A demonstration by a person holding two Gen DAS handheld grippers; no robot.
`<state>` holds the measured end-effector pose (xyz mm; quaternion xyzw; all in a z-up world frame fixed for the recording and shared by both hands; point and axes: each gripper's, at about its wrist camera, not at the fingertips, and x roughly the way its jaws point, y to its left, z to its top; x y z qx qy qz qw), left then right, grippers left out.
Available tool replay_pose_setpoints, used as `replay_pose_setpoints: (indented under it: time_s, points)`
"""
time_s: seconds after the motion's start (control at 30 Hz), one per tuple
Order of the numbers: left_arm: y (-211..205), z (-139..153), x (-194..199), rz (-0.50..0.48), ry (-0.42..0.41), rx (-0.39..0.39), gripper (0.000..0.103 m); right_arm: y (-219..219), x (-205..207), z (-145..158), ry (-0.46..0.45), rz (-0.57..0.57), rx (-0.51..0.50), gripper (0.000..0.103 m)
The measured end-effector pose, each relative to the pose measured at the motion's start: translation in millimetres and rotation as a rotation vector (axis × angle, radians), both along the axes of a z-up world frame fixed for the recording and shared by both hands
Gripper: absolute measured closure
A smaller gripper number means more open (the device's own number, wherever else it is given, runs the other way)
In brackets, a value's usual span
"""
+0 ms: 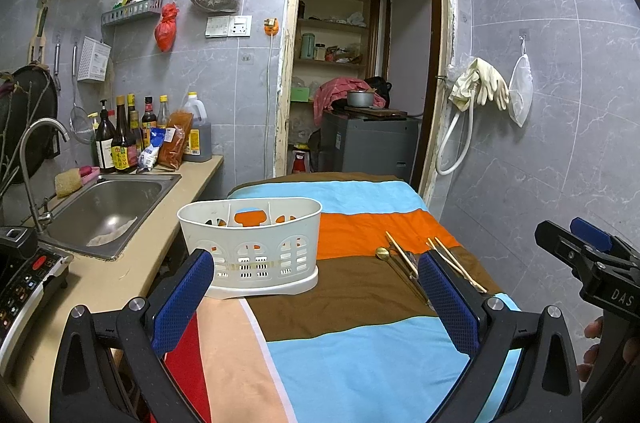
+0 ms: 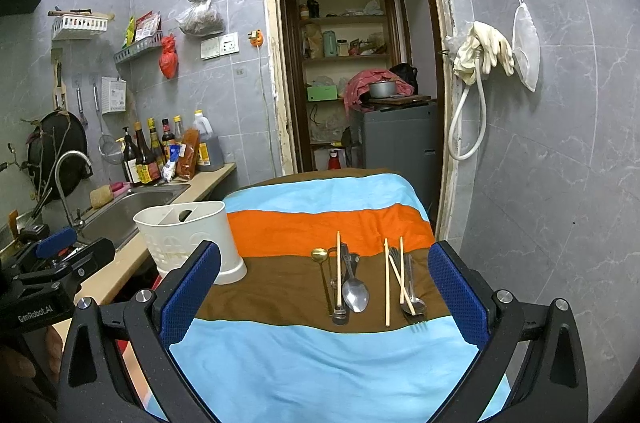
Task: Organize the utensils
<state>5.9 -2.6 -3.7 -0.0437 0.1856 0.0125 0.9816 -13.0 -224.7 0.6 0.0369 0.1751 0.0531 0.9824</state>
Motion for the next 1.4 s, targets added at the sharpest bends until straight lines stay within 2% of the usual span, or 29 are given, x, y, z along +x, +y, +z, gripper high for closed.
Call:
replay_pose_setpoints:
  time_s: [0.27,0.47,0.67,0.9,1.07,1.2,1.4]
  points:
    - [-4.8,4.9,0.4,-0.010,-0.028,-0.004,0.000,6.2,-0.5,-0.7,-0.019,-0.009,0.005,0.001]
    - [-8.9,14.5,10.8,-0.033,-0.070,-0.010,0.000,-2.6,4.9,13.1,-0.056,-0.018,0.019,0.001]
    - [-22.5,26.1,30.8,-0.047,-0.114,-0.020,0.000,-18.0,19.1,36.4,-0.089,-0.012,-0.004,0.001]
    - [-44.1,28.3,67.1,-0.049,-0.124,-0.013,0.000,-44.1,47.4,51.4,-0.109,-0.012,-0.002,0.001]
    - [-59.0,20.3,98.9,-0.040,-0.089,-0.018,0.000,-70.2,80.9,49.3,-0.091,-0.016,0.003,0.001]
    - [-70.1,7.3,128.7,-0.026,-0.027,-0.021,0.000,-87.7,112.1,43.0,-0.064,-0.007,-0.011,0.001]
    - [-76.5,-22.0,173.9,-0.016,0.093,-0.061,0.001,-107.6,169.8,15.6,0.083,0.049,-0.006,0.001]
